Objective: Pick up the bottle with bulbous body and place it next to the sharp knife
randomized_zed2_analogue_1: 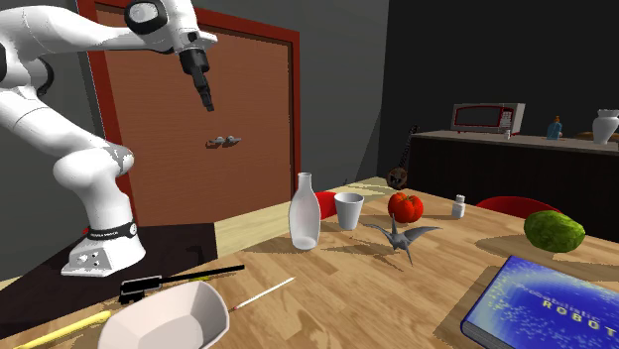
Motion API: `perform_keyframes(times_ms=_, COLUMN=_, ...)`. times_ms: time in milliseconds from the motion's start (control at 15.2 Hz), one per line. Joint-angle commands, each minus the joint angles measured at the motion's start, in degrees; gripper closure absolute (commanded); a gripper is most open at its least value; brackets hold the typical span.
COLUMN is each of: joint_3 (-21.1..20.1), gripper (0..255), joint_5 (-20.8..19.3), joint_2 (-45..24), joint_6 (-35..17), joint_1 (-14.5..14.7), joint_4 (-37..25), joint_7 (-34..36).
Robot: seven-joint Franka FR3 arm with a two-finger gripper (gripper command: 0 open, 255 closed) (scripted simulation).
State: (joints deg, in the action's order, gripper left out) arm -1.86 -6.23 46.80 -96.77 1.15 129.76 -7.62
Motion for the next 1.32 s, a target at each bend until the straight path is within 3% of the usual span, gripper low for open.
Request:
perform_keyframes(times_ms=0, joint_3=0.0, gripper=0, joint_5=0.0, joint_2=0.0, joint_6=0.0, joint_1=0.0, joint_4=0.0, joint_7=0.0)
perform_keyframes(times_ms=594, joint_3=3.27, gripper=0, joint_5=0.84, joint_2=-18.22, joint_6=-10.28, joint_1=-0.55, joint_4=-4.51, joint_7=-1.64)
perform_keyframes(times_ms=1254, joint_3=6.13, gripper=0, joint_5=4.04, joint_2=-40.33, joint_6=-16.87, joint_1=-0.83, joint_4=-16.02, joint_7=-4.67)
